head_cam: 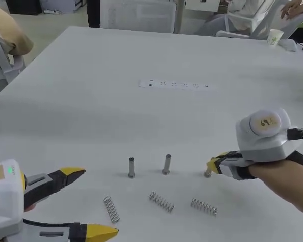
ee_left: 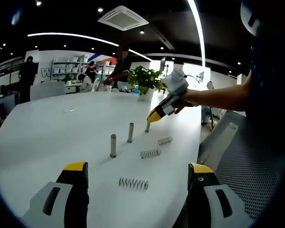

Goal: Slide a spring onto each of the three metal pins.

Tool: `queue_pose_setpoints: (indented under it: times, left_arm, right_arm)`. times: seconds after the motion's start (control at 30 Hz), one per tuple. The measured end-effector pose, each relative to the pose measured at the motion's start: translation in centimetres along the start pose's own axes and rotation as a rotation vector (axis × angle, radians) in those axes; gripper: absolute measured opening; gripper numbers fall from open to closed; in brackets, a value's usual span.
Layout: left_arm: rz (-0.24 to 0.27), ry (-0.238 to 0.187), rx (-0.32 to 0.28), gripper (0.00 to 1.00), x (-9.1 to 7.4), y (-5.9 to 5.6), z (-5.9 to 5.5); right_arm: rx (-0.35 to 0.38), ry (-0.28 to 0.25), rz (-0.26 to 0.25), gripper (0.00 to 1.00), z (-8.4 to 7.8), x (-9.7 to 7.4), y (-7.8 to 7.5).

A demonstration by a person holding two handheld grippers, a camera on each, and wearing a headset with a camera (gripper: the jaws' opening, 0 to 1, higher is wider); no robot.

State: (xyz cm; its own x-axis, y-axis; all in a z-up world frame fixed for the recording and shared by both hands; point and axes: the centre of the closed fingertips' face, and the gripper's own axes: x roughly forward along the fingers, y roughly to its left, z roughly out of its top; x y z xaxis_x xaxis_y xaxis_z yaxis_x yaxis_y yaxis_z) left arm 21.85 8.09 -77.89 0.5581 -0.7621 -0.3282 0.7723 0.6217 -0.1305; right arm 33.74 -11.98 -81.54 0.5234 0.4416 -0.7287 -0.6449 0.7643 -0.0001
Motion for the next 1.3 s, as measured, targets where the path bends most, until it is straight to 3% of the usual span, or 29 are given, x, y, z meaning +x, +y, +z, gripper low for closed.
queue_pose_setpoints:
  times: [0.8,1.3]
  left_arm:
    - [-0.002,-0.004,0.003,0.83,-0.1,-0.2,0.1]
    - [-0.004,-0.012,0.004,0.83,0.0,-0.2,0.3]
  right_arm:
    - [-0.004,-0.005,0.002,0.17,-0.4,-0.4,0.2]
    - [-0.002,0.023,0.0,0.17,-2.5,-1.8,0.5]
